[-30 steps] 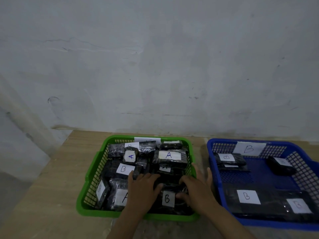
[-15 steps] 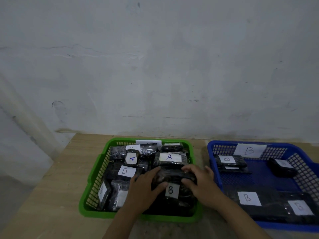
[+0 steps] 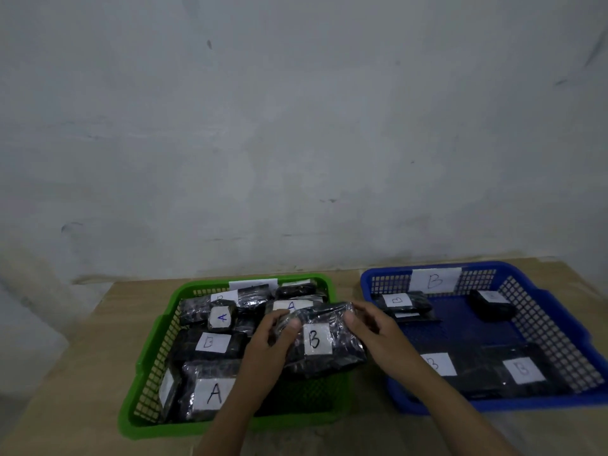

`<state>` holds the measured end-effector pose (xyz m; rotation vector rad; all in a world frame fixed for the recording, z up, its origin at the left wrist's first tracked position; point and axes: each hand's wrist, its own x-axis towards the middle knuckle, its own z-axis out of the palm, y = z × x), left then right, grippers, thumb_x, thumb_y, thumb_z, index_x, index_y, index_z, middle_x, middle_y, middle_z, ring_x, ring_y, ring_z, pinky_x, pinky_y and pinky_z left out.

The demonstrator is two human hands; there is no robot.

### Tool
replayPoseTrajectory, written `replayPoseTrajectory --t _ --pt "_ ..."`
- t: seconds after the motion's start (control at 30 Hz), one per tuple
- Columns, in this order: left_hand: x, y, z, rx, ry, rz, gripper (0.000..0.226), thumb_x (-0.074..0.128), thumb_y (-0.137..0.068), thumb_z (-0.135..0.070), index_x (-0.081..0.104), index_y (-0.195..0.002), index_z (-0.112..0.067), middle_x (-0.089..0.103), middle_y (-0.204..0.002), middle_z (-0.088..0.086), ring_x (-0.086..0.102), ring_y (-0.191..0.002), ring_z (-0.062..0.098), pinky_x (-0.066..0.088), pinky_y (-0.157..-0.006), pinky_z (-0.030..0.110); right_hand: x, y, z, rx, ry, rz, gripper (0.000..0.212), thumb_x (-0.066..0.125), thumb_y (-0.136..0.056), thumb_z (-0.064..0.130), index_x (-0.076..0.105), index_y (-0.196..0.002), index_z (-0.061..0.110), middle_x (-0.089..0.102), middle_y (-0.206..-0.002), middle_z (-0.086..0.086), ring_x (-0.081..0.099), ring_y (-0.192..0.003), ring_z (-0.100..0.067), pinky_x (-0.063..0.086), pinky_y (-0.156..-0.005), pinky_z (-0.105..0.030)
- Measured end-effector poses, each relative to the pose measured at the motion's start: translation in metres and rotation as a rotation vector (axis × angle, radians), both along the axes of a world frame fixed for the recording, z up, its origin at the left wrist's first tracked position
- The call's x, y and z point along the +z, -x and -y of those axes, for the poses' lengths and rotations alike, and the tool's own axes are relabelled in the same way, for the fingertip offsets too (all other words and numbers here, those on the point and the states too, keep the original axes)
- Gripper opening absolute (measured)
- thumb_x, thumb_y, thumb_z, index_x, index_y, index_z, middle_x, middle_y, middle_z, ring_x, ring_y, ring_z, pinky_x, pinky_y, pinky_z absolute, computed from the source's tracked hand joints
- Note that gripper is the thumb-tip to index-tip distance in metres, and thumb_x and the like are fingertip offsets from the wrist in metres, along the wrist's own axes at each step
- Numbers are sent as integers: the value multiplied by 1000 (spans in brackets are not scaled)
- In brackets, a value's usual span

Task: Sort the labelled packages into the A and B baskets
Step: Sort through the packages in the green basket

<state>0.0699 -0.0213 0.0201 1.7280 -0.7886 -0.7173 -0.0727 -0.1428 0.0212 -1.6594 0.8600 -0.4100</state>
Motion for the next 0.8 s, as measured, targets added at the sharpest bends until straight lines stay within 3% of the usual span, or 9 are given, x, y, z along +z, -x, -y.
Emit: replayPoseTrajectory --t 0.07,0.13,0.27,0.4,0.5,0.6,0.7,0.73,0.8 --pt "1 8 6 -45 -1 -80 18 45 -91 -32 51 -107 -37 54 -106 -8 55 -96 9 44 -68 16 -3 9 4 -86 -39 25 37 47 -89 41 47 -123 27 55 -116 -1 54 -103 -14 48 -85 -27" --pt "4 19 14 -78 10 -136 24 43 -92 -30 47 -116 -34 50 -102 -15 52 -94 6 42 -64 10 -2 20 10 -164 -66 36 38 47 -89 40 48 -124 23 55 -121 -6 55 -107 -19 47 -89 -32" --pt "4 40 34 -52 24 -139 23 45 -92 -25 50 -115 -27 53 -95 -14 54 -82 0 47 -50 4 -1 48 20 -165 -107 34 40 46 -90 41 45 -127 25 55 -118 -1 55 -104 -15 48 -88 -28" --pt "2 67 58 -79 14 -190 26 48 -90 -27 53 -116 -23 59 -101 -4 60 -87 7 52 -55 10 3 81 36 -170 -162 -2 47 48 -89 41 37 -134 29 51 -123 0 51 -112 -17 44 -95 -32" --pt "1 90 79 -104 28 -233 18 49 -90 -27 53 -105 -34 58 -99 -12 58 -87 4 52 -64 17 5 105 52 -222 -140 -3 47 47 -91 37 35 -135 26 46 -135 -4 46 -121 -21 39 -92 -28" --pt "-3 108 99 -143 7 -189 25 46 -91 -28 47 -114 -36 58 -104 -8 56 -89 2 47 -69 15 4 128 71 -289 -84 -25 47 46 -91 37 34 -136 28 41 -141 -4 40 -128 -22 35 -99 -32" --pt "-9 125 115 -170 -19 -87 32 45 -92 -26 46 -125 -25 57 -114 -1 54 -91 1 47 -68 9 5 154 90 -384 -10 -39 48 45 -92 36 33 -137 27 42 -141 -5 42 -126 -23 36 -100 -34" --pt "-13 131 120 -176 -43 -36 34 46 -92 -27 46 -126 -23 56 -118 -1 55 -96 5 46 -73 9 6 163 96 -414 34 -53 47 45 -92 35 34 -137 25 44 -139 -6 44 -124 -22 37 -97 -33" --pt "-24 142 129 -216 -132 136 38 47 -91 -33 44 -128 -25 49 -128 -7 48 -114 11 42 -94 22 7 183 108 -468 130 -101 44 42 -94 30 35 -137 22 49 -135 -7 50 -113 -19 40 -86 -26"
